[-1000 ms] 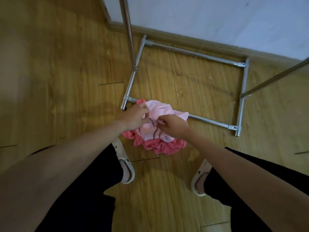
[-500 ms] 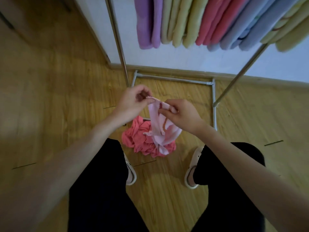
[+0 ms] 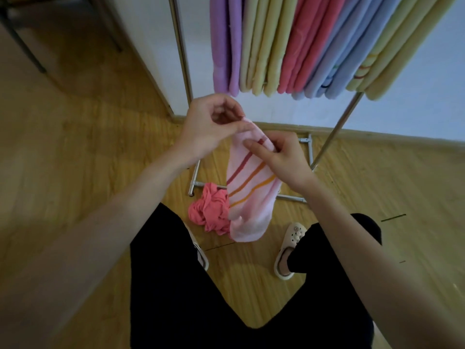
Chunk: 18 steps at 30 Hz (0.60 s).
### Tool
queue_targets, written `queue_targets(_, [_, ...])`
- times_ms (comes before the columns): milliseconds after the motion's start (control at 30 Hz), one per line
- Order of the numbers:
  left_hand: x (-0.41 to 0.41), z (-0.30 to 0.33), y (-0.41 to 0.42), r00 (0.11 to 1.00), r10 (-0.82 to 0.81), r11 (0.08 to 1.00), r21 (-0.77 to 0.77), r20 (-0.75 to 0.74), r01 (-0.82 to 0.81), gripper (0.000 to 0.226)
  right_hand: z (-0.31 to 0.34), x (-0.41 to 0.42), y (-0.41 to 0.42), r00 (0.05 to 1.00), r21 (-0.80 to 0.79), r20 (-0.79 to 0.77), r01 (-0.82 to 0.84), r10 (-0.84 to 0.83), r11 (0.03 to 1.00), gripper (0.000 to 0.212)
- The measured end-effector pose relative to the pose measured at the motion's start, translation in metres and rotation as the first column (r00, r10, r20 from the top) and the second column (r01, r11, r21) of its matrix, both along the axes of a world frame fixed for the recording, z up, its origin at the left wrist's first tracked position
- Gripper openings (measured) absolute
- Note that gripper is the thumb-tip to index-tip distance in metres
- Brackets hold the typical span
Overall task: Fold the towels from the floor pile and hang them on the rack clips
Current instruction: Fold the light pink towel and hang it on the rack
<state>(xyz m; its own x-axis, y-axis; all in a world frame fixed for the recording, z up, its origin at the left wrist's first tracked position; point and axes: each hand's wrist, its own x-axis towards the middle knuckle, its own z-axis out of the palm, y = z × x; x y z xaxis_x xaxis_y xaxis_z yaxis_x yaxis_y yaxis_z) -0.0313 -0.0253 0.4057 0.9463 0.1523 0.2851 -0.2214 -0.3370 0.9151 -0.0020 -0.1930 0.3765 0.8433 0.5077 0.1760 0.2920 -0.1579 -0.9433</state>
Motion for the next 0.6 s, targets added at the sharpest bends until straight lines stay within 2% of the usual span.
queue_targets(167, [-0.016,0.001,0.002,0.992,-0.069,0.986,-0.157,-0.103,0.052,0.019,0.012,-0.010,-0.004,1.000,0.048,-0.030,0.010,-0.008,0.999,0.037])
queue_targets(267, [-0.025,-0.014,0.009,0.945,-0.242,0.964,-0.167,-0.220,0.208,0.042,0.020,-0.013,-0.008,0.997,0.082,-0.072,0.026,-0.020,0.996,0.026])
queue_targets(333, [-0.027,-0.024,0.010,0.896,-0.331,0.942,-0.150,-0.297,0.299,0.053,0.027,-0.013,-0.011,0.995,0.087,-0.101,0.023,-0.014,0.996,0.028])
queue_targets(500, [-0.021,-0.036,0.001,0.880,-0.314,0.949,-0.086,-0.357,0.303,0.039,0.036,-0.013,-0.021,0.996,0.081,-0.086,0.011,-0.004,0.997,0.030])
queue_targets(600, [-0.020,-0.049,0.005,0.854,-0.272,0.958,-0.038,-0.443,0.285,0.033,0.041,-0.014,-0.027,0.998,0.118,-0.068,0.026,-0.018,0.993,0.041])
